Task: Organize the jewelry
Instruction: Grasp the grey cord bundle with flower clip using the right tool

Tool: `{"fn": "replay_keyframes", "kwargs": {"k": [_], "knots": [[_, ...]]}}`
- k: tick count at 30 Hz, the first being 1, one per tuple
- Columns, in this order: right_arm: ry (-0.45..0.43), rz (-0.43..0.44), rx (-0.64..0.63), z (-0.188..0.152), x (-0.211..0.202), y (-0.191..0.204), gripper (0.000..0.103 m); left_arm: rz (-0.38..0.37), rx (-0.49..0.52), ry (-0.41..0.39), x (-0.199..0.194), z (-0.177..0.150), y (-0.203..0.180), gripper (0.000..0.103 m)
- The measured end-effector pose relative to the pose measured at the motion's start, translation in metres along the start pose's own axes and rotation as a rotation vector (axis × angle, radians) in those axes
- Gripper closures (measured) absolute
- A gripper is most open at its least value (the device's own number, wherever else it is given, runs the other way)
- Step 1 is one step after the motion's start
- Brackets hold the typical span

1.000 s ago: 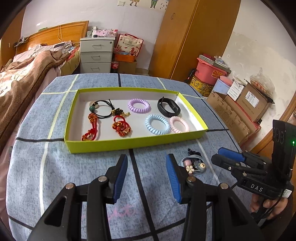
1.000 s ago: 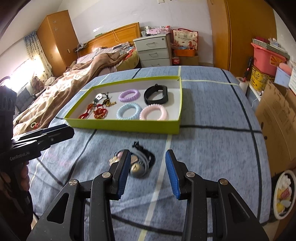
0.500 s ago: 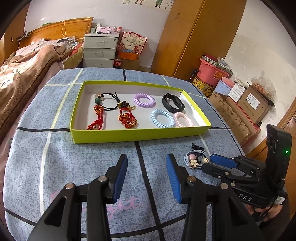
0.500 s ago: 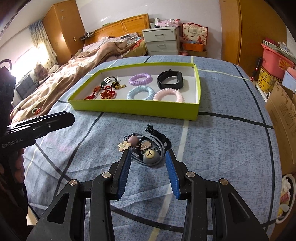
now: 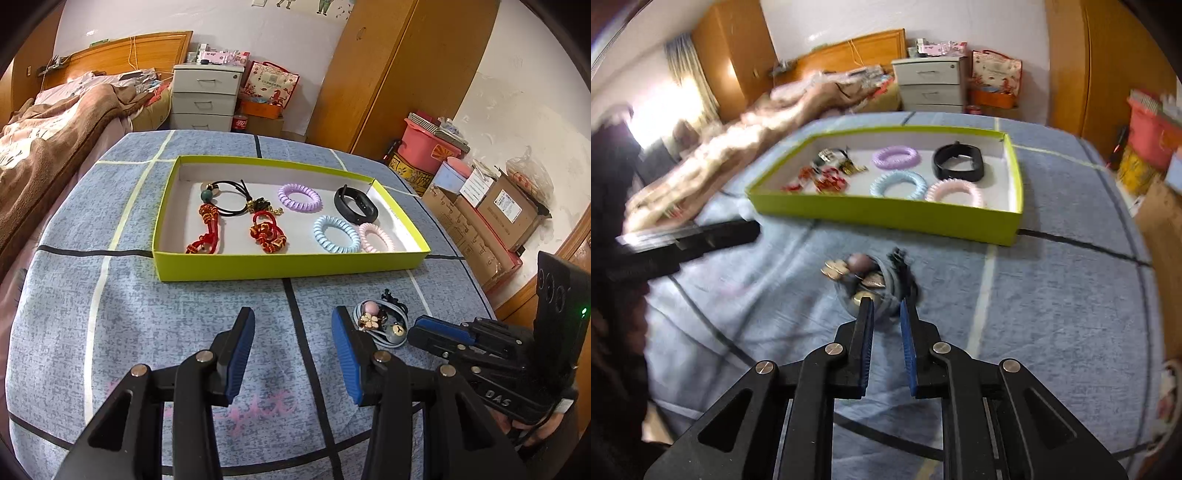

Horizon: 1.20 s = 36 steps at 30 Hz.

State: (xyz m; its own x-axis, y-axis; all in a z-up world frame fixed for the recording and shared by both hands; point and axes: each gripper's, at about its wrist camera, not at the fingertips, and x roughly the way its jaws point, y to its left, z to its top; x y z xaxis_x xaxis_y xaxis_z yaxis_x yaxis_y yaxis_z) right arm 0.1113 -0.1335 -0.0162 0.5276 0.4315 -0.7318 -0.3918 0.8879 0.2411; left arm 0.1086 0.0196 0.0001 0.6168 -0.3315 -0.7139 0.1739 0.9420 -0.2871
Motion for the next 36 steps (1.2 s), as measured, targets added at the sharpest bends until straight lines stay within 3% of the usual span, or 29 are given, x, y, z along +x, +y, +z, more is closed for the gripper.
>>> {"fn": "replay_keyframes", "kwargs": {"k": [6, 8, 10, 21, 34, 36], "knots": [[0.019, -0.033, 0.009, 0.006, 0.01, -0.001, 0.085, 0.0, -0.008, 0.007, 0.002, -0.002, 0.002, 0.058], [0.038, -0.045, 0.005, 0.01, 0.014, 0.001, 0.077, 0.001, -0.01, 0.007, 0.002, -0.002, 0.002, 0.058], [0.05, -0.057, -0.005, 0.013, 0.019, 0.003, 0.075, 0.001, -0.009, 0.008, 0.002, -0.002, 0.002, 0.058], [0.05, -0.071, -0.034, 0.012, 0.021, 0.01, 0.08, 0.005, -0.009, 0.013, 0.004, -0.002, 0.0, 0.058], [-0.085, -0.004, -0.013, 0.01, -0.009, 0.008, 0.081, 0.021, -0.009, 0.016, 0.003, -0.002, 0.002, 0.058], [-0.042, -0.009, -0.013, 0.009, -0.005, 0.006, 0.081, 0.02, -0.01, 0.016, 0.003, -0.002, 0.002, 0.058]]}}
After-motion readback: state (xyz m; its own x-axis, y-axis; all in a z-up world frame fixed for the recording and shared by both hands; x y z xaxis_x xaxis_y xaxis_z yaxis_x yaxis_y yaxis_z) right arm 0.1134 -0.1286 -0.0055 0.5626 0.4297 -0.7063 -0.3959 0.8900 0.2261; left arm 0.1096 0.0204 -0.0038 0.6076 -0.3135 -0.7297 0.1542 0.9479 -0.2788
